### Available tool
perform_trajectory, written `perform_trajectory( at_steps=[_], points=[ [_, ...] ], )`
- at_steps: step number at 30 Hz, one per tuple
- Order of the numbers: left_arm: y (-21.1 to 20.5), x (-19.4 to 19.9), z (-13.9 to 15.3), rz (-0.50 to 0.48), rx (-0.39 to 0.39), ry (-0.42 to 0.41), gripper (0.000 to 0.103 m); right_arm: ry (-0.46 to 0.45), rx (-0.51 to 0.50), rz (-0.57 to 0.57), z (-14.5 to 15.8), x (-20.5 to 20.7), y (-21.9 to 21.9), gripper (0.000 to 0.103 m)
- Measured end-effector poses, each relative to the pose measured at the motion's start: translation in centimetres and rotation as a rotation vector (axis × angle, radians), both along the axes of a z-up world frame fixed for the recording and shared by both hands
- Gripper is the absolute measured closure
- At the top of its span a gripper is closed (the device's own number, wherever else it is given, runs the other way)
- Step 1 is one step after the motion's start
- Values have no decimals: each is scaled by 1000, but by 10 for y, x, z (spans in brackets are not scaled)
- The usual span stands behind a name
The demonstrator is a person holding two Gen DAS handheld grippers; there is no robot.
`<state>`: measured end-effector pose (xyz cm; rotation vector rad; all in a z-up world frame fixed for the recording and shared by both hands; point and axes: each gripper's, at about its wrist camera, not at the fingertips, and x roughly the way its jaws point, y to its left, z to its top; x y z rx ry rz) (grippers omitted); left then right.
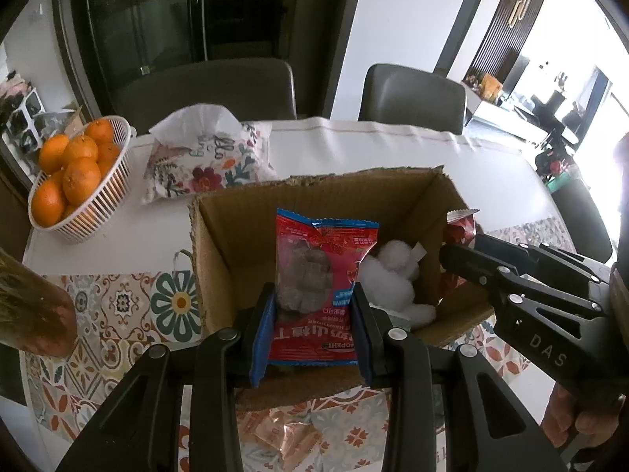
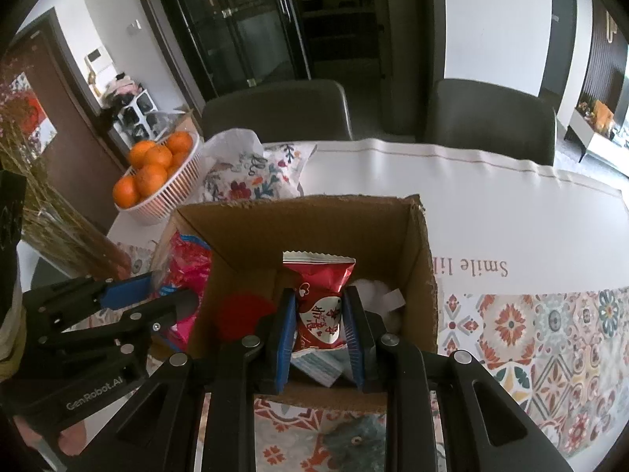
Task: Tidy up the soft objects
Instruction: 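Open both tools to drop the packets into the box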
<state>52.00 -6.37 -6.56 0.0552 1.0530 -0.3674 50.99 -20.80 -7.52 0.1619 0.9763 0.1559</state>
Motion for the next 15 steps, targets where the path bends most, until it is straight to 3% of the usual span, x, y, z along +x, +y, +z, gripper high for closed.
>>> perform_trajectory(
  at_steps=[4, 8, 15],
  points=[
    [-1, 5, -8, 2, 7, 30, 67, 15, -9, -1, -5, 5, 0, 76],
    [0, 10, -14, 16, 7, 64, 58, 19, -11, -20, -5, 7, -1, 59],
    [2, 4, -11, 19, -2, 63, 54, -9, -43, -30, 8, -4, 0, 54]
  ],
)
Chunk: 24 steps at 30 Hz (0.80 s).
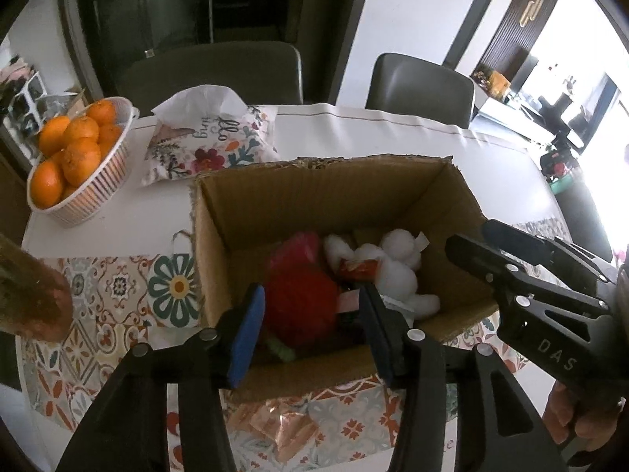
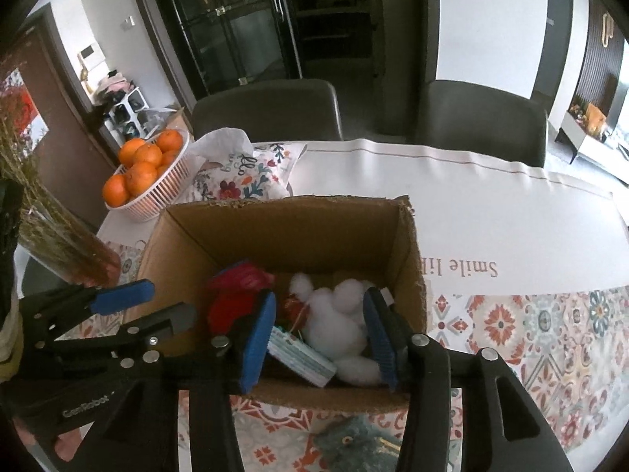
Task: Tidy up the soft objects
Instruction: 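Open both tools to drop the packets into the box, then move both tools down toward the green glove and Fortune Biscuits packet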
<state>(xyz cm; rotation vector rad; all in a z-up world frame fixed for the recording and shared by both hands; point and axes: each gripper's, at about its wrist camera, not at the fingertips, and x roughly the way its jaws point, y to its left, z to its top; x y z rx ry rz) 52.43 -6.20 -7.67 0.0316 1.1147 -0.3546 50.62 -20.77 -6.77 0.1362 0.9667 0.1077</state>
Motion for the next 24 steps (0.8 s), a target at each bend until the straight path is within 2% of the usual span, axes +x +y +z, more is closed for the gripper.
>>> perform_trajectory(
  at_steps=[4, 6, 10, 15, 24],
  points=[
    [5, -10, 8, 30, 2, -4, 50, -7, -10, 6, 8, -10, 0, 52],
    [9, -19, 14, 50, 1, -11, 44, -14, -24, 12, 13, -16, 2, 50],
    [13, -35, 23, 72, 11, -35, 43, -35, -47, 11, 24, -30, 5, 47],
    [22, -55, 30, 84, -4, -41, 39, -53, -87, 11, 34, -47, 9, 37],
    [30, -87, 31, 108, 33, -61, 28, 12, -171, 62, 26, -69, 19, 29]
  ],
)
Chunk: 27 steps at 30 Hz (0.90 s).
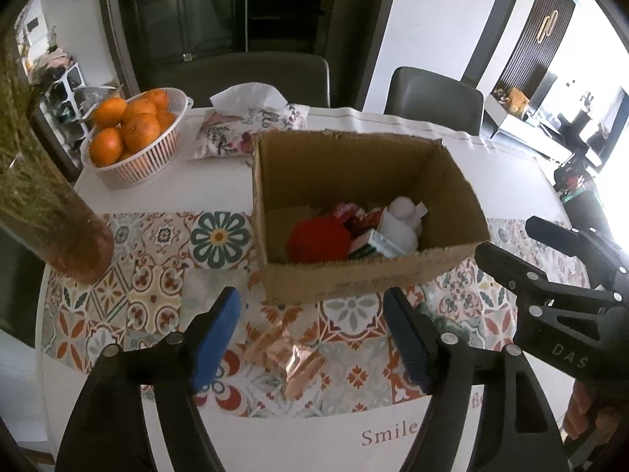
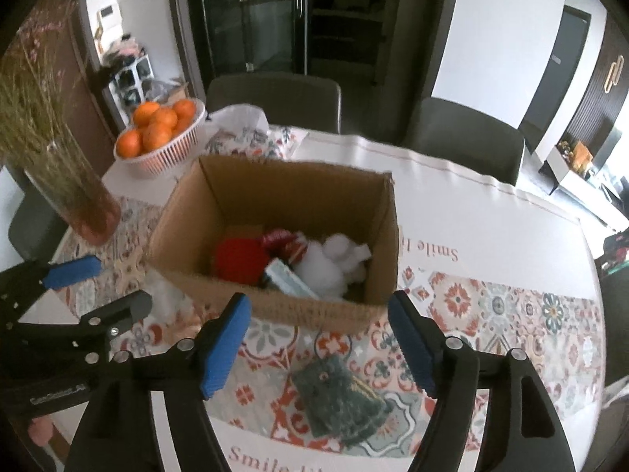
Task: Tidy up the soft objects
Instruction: 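Move both tools down toward the green glove and Fortune Biscuits packet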
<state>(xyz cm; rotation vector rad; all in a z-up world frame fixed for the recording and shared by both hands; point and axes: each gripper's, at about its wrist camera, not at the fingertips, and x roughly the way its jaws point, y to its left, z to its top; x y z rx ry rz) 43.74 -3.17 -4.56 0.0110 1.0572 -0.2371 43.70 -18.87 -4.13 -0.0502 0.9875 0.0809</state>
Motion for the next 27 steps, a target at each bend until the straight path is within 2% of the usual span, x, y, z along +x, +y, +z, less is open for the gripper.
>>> perform_trajectory(
  at_steps=[6, 12, 19, 27],
  points=[
    [1, -16, -12, 13, 48, 16, 26, 55, -74, 5, -11, -4, 1, 28],
    [5, -20, -30, 38, 66, 64, 26, 154, -119, 49, -33, -4, 7, 27],
    [10, -24, -55, 84, 66, 123, 26, 294, -129, 98, -66, 1, 14, 27],
    [12, -26, -90, 132, 59, 227, 26, 419, -134, 126, -103, 5, 17, 27]
  ],
)
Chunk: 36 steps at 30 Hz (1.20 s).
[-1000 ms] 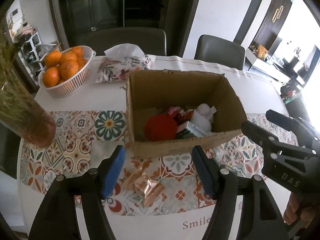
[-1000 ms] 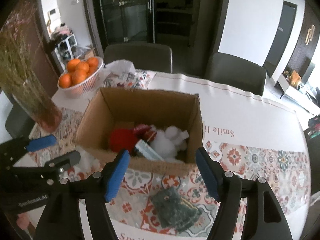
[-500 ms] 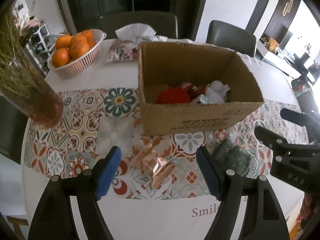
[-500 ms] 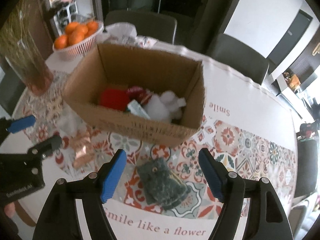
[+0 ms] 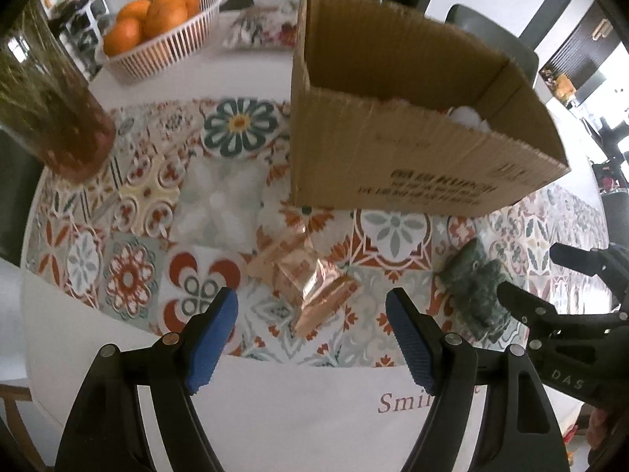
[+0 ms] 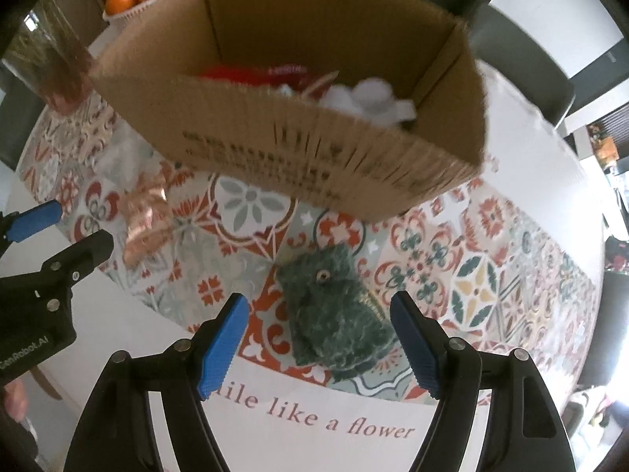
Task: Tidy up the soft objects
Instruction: 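Move both tools down toward the green glove and Fortune Biscuits packet, then grasp the green knitted glove with the right tool while the left tool grasps the Fortune Biscuits packet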
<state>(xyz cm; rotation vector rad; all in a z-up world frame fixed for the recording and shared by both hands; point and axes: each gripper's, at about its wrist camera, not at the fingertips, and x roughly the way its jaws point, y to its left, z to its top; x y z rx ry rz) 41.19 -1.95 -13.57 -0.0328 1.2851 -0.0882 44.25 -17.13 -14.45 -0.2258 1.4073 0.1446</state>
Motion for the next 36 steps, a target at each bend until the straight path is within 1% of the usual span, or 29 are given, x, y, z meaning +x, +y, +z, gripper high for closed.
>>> perform_trajectory(
  at_steps=[6, 8, 9, 12, 20, 22, 24, 28, 32, 36],
  points=[
    [-2, 3, -23, 23, -3, 62, 26, 84, 10, -10, -26, 6, -3, 27],
    [-2, 5, -30, 37, 1, 80, 25, 113, 16, -10, -33, 10, -4, 25],
    [-2, 6, -32, 46, -2, 88, 25, 123, 14, -14, -37, 11, -5, 23],
    [-2, 10, -43, 83, -15, 114, 25, 133, -20, -13, -47, 15, -6, 23],
    [-7, 17, -67, 112, 5, 140, 25, 192, -56, 10, -75, 19, -4, 23],
    [-8, 19, -71, 124, 31, 129, 24, 210, -58, 8, -85, 21, -1, 23],
    [-9, 23, -76, 136, 48, 126, 24, 218, -65, 5, -92, 23, -1, 23],
    [-7, 30, -88, 161, 38, 143, 24, 230, -70, 1, -108, 27, 2, 23],
    [-9, 38, -101, 170, 43, 164, 24, 210, -89, 6, -116, 30, 4, 23],
    [-10, 42, -113, 161, 36, 179, 24, 195, -78, -9, -130, 37, 0, 23]
  ],
)
